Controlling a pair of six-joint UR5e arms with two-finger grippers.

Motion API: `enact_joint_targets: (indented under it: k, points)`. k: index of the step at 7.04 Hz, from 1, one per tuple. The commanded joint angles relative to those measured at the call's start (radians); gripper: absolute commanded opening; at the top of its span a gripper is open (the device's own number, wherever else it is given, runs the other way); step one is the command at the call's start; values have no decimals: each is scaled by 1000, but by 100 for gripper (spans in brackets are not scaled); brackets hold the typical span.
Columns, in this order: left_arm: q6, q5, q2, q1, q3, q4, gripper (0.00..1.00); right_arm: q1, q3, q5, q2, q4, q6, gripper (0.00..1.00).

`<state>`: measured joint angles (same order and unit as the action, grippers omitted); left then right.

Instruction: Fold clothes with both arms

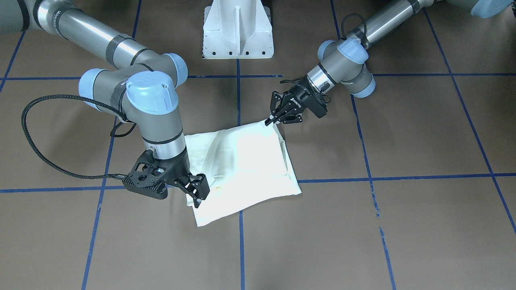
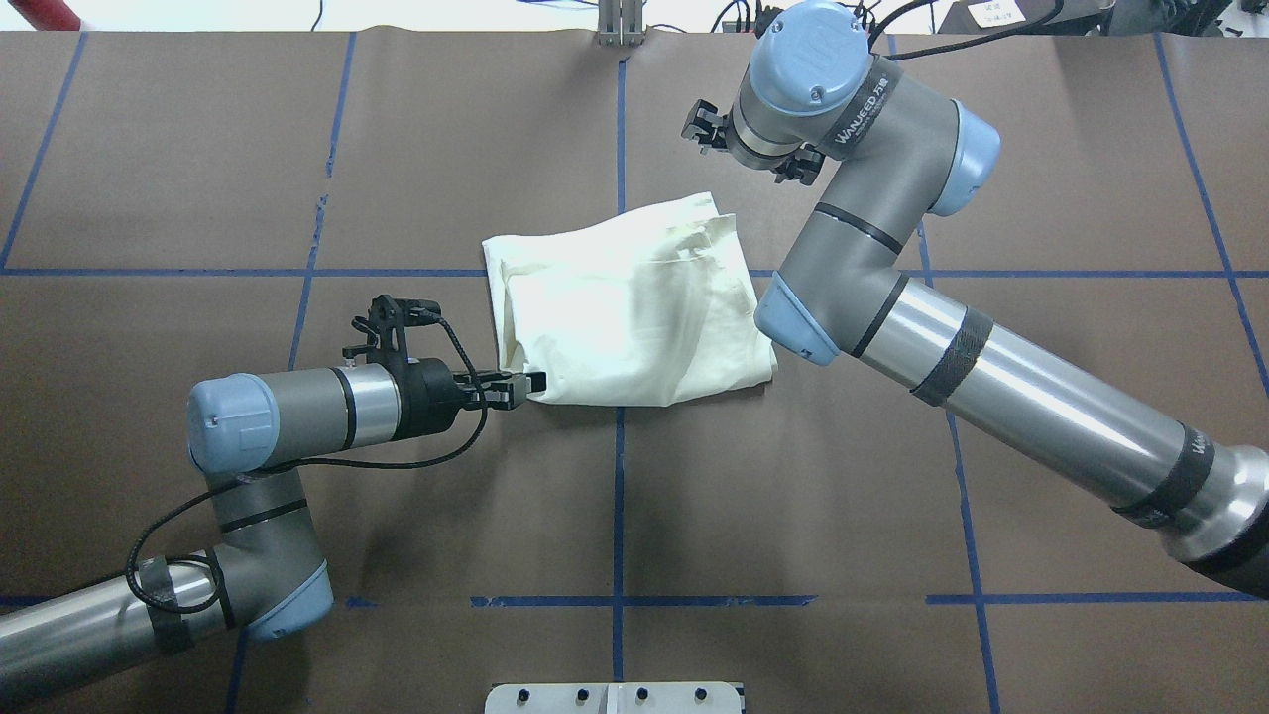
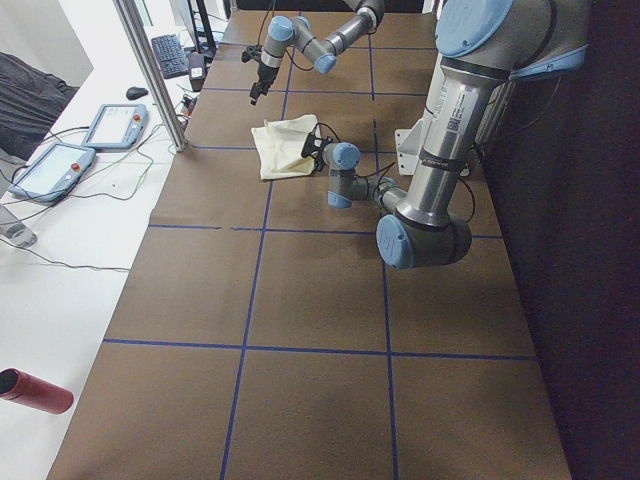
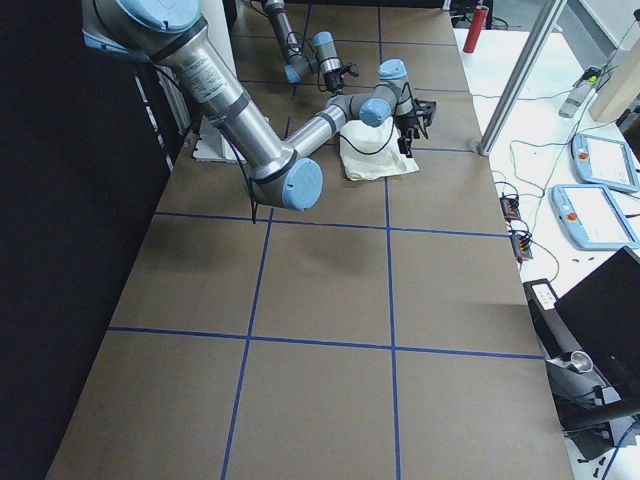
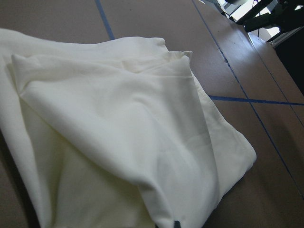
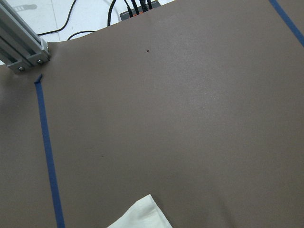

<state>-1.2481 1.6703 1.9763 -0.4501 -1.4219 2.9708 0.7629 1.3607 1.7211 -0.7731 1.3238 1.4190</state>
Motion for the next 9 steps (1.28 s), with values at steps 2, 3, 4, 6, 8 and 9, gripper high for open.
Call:
enact_joint_targets:
  k: [2, 3, 4, 6, 8, 9]
  points:
    - [-66, 58, -19, -7, 15, 40, 0, 1, 0, 0, 0, 0, -2, 100]
    - [-82, 66, -37, -10, 17, 49, 0, 1, 0, 2, 0, 0, -2, 100]
    - [-93, 65, -48, -12, 17, 50, 0, 1, 0, 3, 0, 0, -2, 100]
    - [-146, 65, -53, -10, 32, 50, 0, 1, 1, 3, 2, 0, -2, 100]
    - [-166, 65, -54, -12, 34, 48, 0, 1, 1, 3, 2, 0, -2, 100]
    - [-166, 65, -54, -12, 35, 47, 0, 1, 1, 3, 0, 0, -2, 100]
